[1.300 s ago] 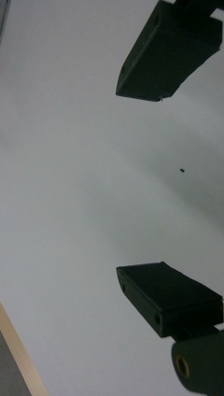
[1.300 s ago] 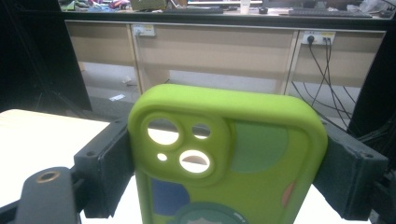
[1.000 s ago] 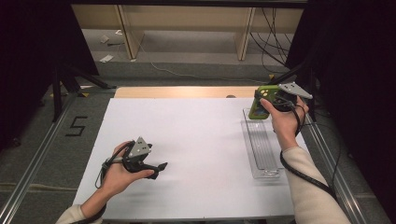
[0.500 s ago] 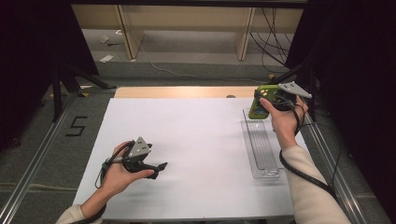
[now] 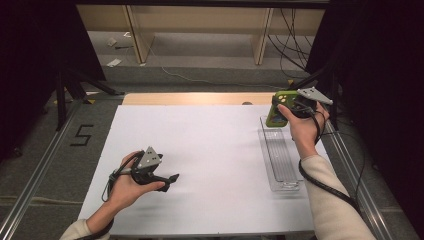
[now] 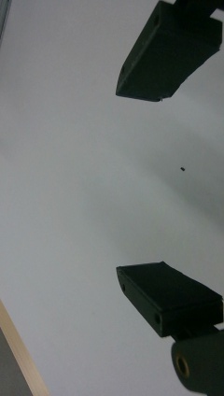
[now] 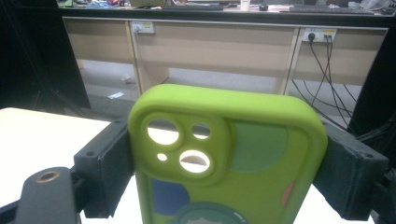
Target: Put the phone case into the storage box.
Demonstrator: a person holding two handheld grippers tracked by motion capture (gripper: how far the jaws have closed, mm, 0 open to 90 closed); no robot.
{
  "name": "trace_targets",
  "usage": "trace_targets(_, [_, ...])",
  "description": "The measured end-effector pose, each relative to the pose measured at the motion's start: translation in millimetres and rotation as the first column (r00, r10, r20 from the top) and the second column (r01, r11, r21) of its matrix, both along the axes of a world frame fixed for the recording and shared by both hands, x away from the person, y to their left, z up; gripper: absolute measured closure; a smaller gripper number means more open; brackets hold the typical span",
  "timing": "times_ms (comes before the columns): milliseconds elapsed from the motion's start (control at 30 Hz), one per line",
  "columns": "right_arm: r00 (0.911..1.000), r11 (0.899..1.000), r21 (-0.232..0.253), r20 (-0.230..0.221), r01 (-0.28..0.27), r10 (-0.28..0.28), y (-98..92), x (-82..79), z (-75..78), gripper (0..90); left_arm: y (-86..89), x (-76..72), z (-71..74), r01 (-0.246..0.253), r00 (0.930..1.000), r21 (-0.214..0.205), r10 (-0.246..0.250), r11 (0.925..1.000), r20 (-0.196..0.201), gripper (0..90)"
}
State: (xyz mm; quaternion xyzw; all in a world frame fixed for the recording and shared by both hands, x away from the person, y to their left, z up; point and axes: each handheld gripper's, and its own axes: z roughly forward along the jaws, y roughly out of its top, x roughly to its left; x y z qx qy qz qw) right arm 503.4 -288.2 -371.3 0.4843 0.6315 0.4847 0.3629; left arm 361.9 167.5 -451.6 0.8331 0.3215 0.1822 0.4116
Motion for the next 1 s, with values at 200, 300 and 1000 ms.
trace_targets(200, [1.0000, 1.000, -0.006, -0.002, -0.001, 0.001, 1.0, 1.8, -1.3, 16.6, 0.0, -0.1, 0.3, 0.000, 1.0000, -0.001, 0.000, 1.0000, -0.001, 11.3])
trace_targets(300, [1.0000, 1.000, -0.007, -0.004, -0.001, 0.000, 1.2, 3.0, -2.1, 16.6, -0.1, -0.1, 0.2, 0.000, 1.0000, -0.001, 0.000, 1.0000, -0.001, 11.3])
trace_targets(1000, [0.9998, 1.000, -0.015, -0.019, 0.004, -0.004, 2.2, 9.6, -8.6, 16.6, -0.2, 0.1, 0.2, 0.001, 1.0000, -0.001, -0.001, 1.0000, -0.001, 11.2])
